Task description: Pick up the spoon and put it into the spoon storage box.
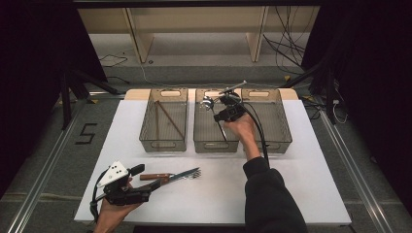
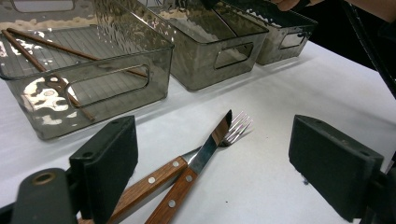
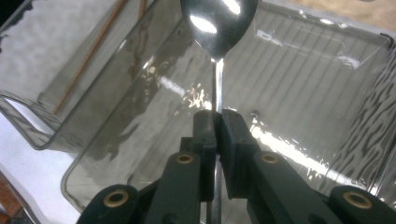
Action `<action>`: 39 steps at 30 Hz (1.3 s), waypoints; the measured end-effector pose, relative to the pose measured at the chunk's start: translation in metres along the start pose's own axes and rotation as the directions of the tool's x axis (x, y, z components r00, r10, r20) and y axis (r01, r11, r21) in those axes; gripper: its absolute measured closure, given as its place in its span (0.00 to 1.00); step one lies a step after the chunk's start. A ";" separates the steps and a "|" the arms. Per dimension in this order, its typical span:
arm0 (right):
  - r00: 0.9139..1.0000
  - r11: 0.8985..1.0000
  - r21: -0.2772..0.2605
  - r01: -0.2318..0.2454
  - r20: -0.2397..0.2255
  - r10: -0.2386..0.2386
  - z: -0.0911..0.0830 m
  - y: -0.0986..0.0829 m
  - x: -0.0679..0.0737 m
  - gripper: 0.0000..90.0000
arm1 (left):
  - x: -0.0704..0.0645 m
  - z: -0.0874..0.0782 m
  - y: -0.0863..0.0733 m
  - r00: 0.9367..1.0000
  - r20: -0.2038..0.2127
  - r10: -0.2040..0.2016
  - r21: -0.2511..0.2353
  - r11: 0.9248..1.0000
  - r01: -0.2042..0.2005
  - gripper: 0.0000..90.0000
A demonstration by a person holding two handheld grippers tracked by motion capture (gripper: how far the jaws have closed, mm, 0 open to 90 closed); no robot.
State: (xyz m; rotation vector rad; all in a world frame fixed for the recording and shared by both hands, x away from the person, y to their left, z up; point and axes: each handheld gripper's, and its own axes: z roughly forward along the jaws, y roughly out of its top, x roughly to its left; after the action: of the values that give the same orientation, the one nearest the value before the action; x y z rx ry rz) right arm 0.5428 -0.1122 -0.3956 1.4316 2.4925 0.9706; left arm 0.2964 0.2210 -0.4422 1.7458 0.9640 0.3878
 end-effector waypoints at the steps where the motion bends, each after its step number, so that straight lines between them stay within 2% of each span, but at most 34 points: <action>1: 1.000 1.000 0.004 0.002 0.003 -0.002 0.001 0.000 0.000 0.94 | 0.000 0.000 0.000 1.000 0.000 -0.002 0.000 1.000 0.002 0.17; 5: 1.000 1.000 0.010 -0.015 0.012 0.015 0.001 -0.001 -0.002 0.93 | 0.000 0.000 0.000 1.000 0.000 -0.002 -0.001 1.000 0.002 0.17; 8: 1.000 1.000 0.003 -0.024 0.004 0.024 -0.001 0.000 -0.002 0.85 | 0.000 0.000 0.000 1.000 -0.001 -0.003 -0.002 1.000 0.003 0.17; 10: 1.000 1.000 -0.006 -0.011 -0.002 0.011 -0.004 0.000 -0.002 0.82 | 0.000 0.000 0.000 1.000 0.000 -0.002 0.000 1.000 0.002 0.17; 16: 1.000 0.999 -0.034 0.002 -0.019 -0.002 -0.016 0.001 0.001 0.66 | 0.000 0.000 0.000 1.000 0.000 -0.003 0.000 1.000 0.003 0.17; 22: 0.998 0.996 -0.082 0.048 -0.045 -0.051 -0.032 -0.003 0.011 0.52 | 0.000 0.000 0.000 1.000 -0.001 -0.004 0.000 1.000 0.004 0.17; 27: 0.993 0.988 -0.128 0.080 -0.075 -0.091 -0.048 -0.014 0.020 0.45 | 0.000 0.001 0.000 1.000 0.000 0.000 0.005 1.000 0.000 0.17; 31: 0.990 0.984 -0.158 0.085 -0.102 -0.102 -0.058 -0.025 0.024 0.43 | 0.002 0.001 0.000 1.000 -0.004 -0.006 0.011 1.000 0.006 0.17; 34: 0.988 0.981 -0.166 0.099 -0.101 -0.116 -0.063 -0.035 0.025 0.42 | 0.004 0.001 0.001 1.000 -0.007 -0.012 0.013 1.000 0.012 0.17; 39: 0.986 0.975 -0.194 0.109 -0.103 -0.130 -0.074 -0.050 0.026 0.40 | 0.008 0.003 0.004 1.000 -0.004 -0.008 0.043 0.999 0.008 0.17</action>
State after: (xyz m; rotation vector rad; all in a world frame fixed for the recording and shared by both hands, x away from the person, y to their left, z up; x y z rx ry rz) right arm 0.4625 -0.1438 -0.3602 1.1873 2.4534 1.2579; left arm 0.3044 0.2247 -0.4415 1.7801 0.9887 0.3675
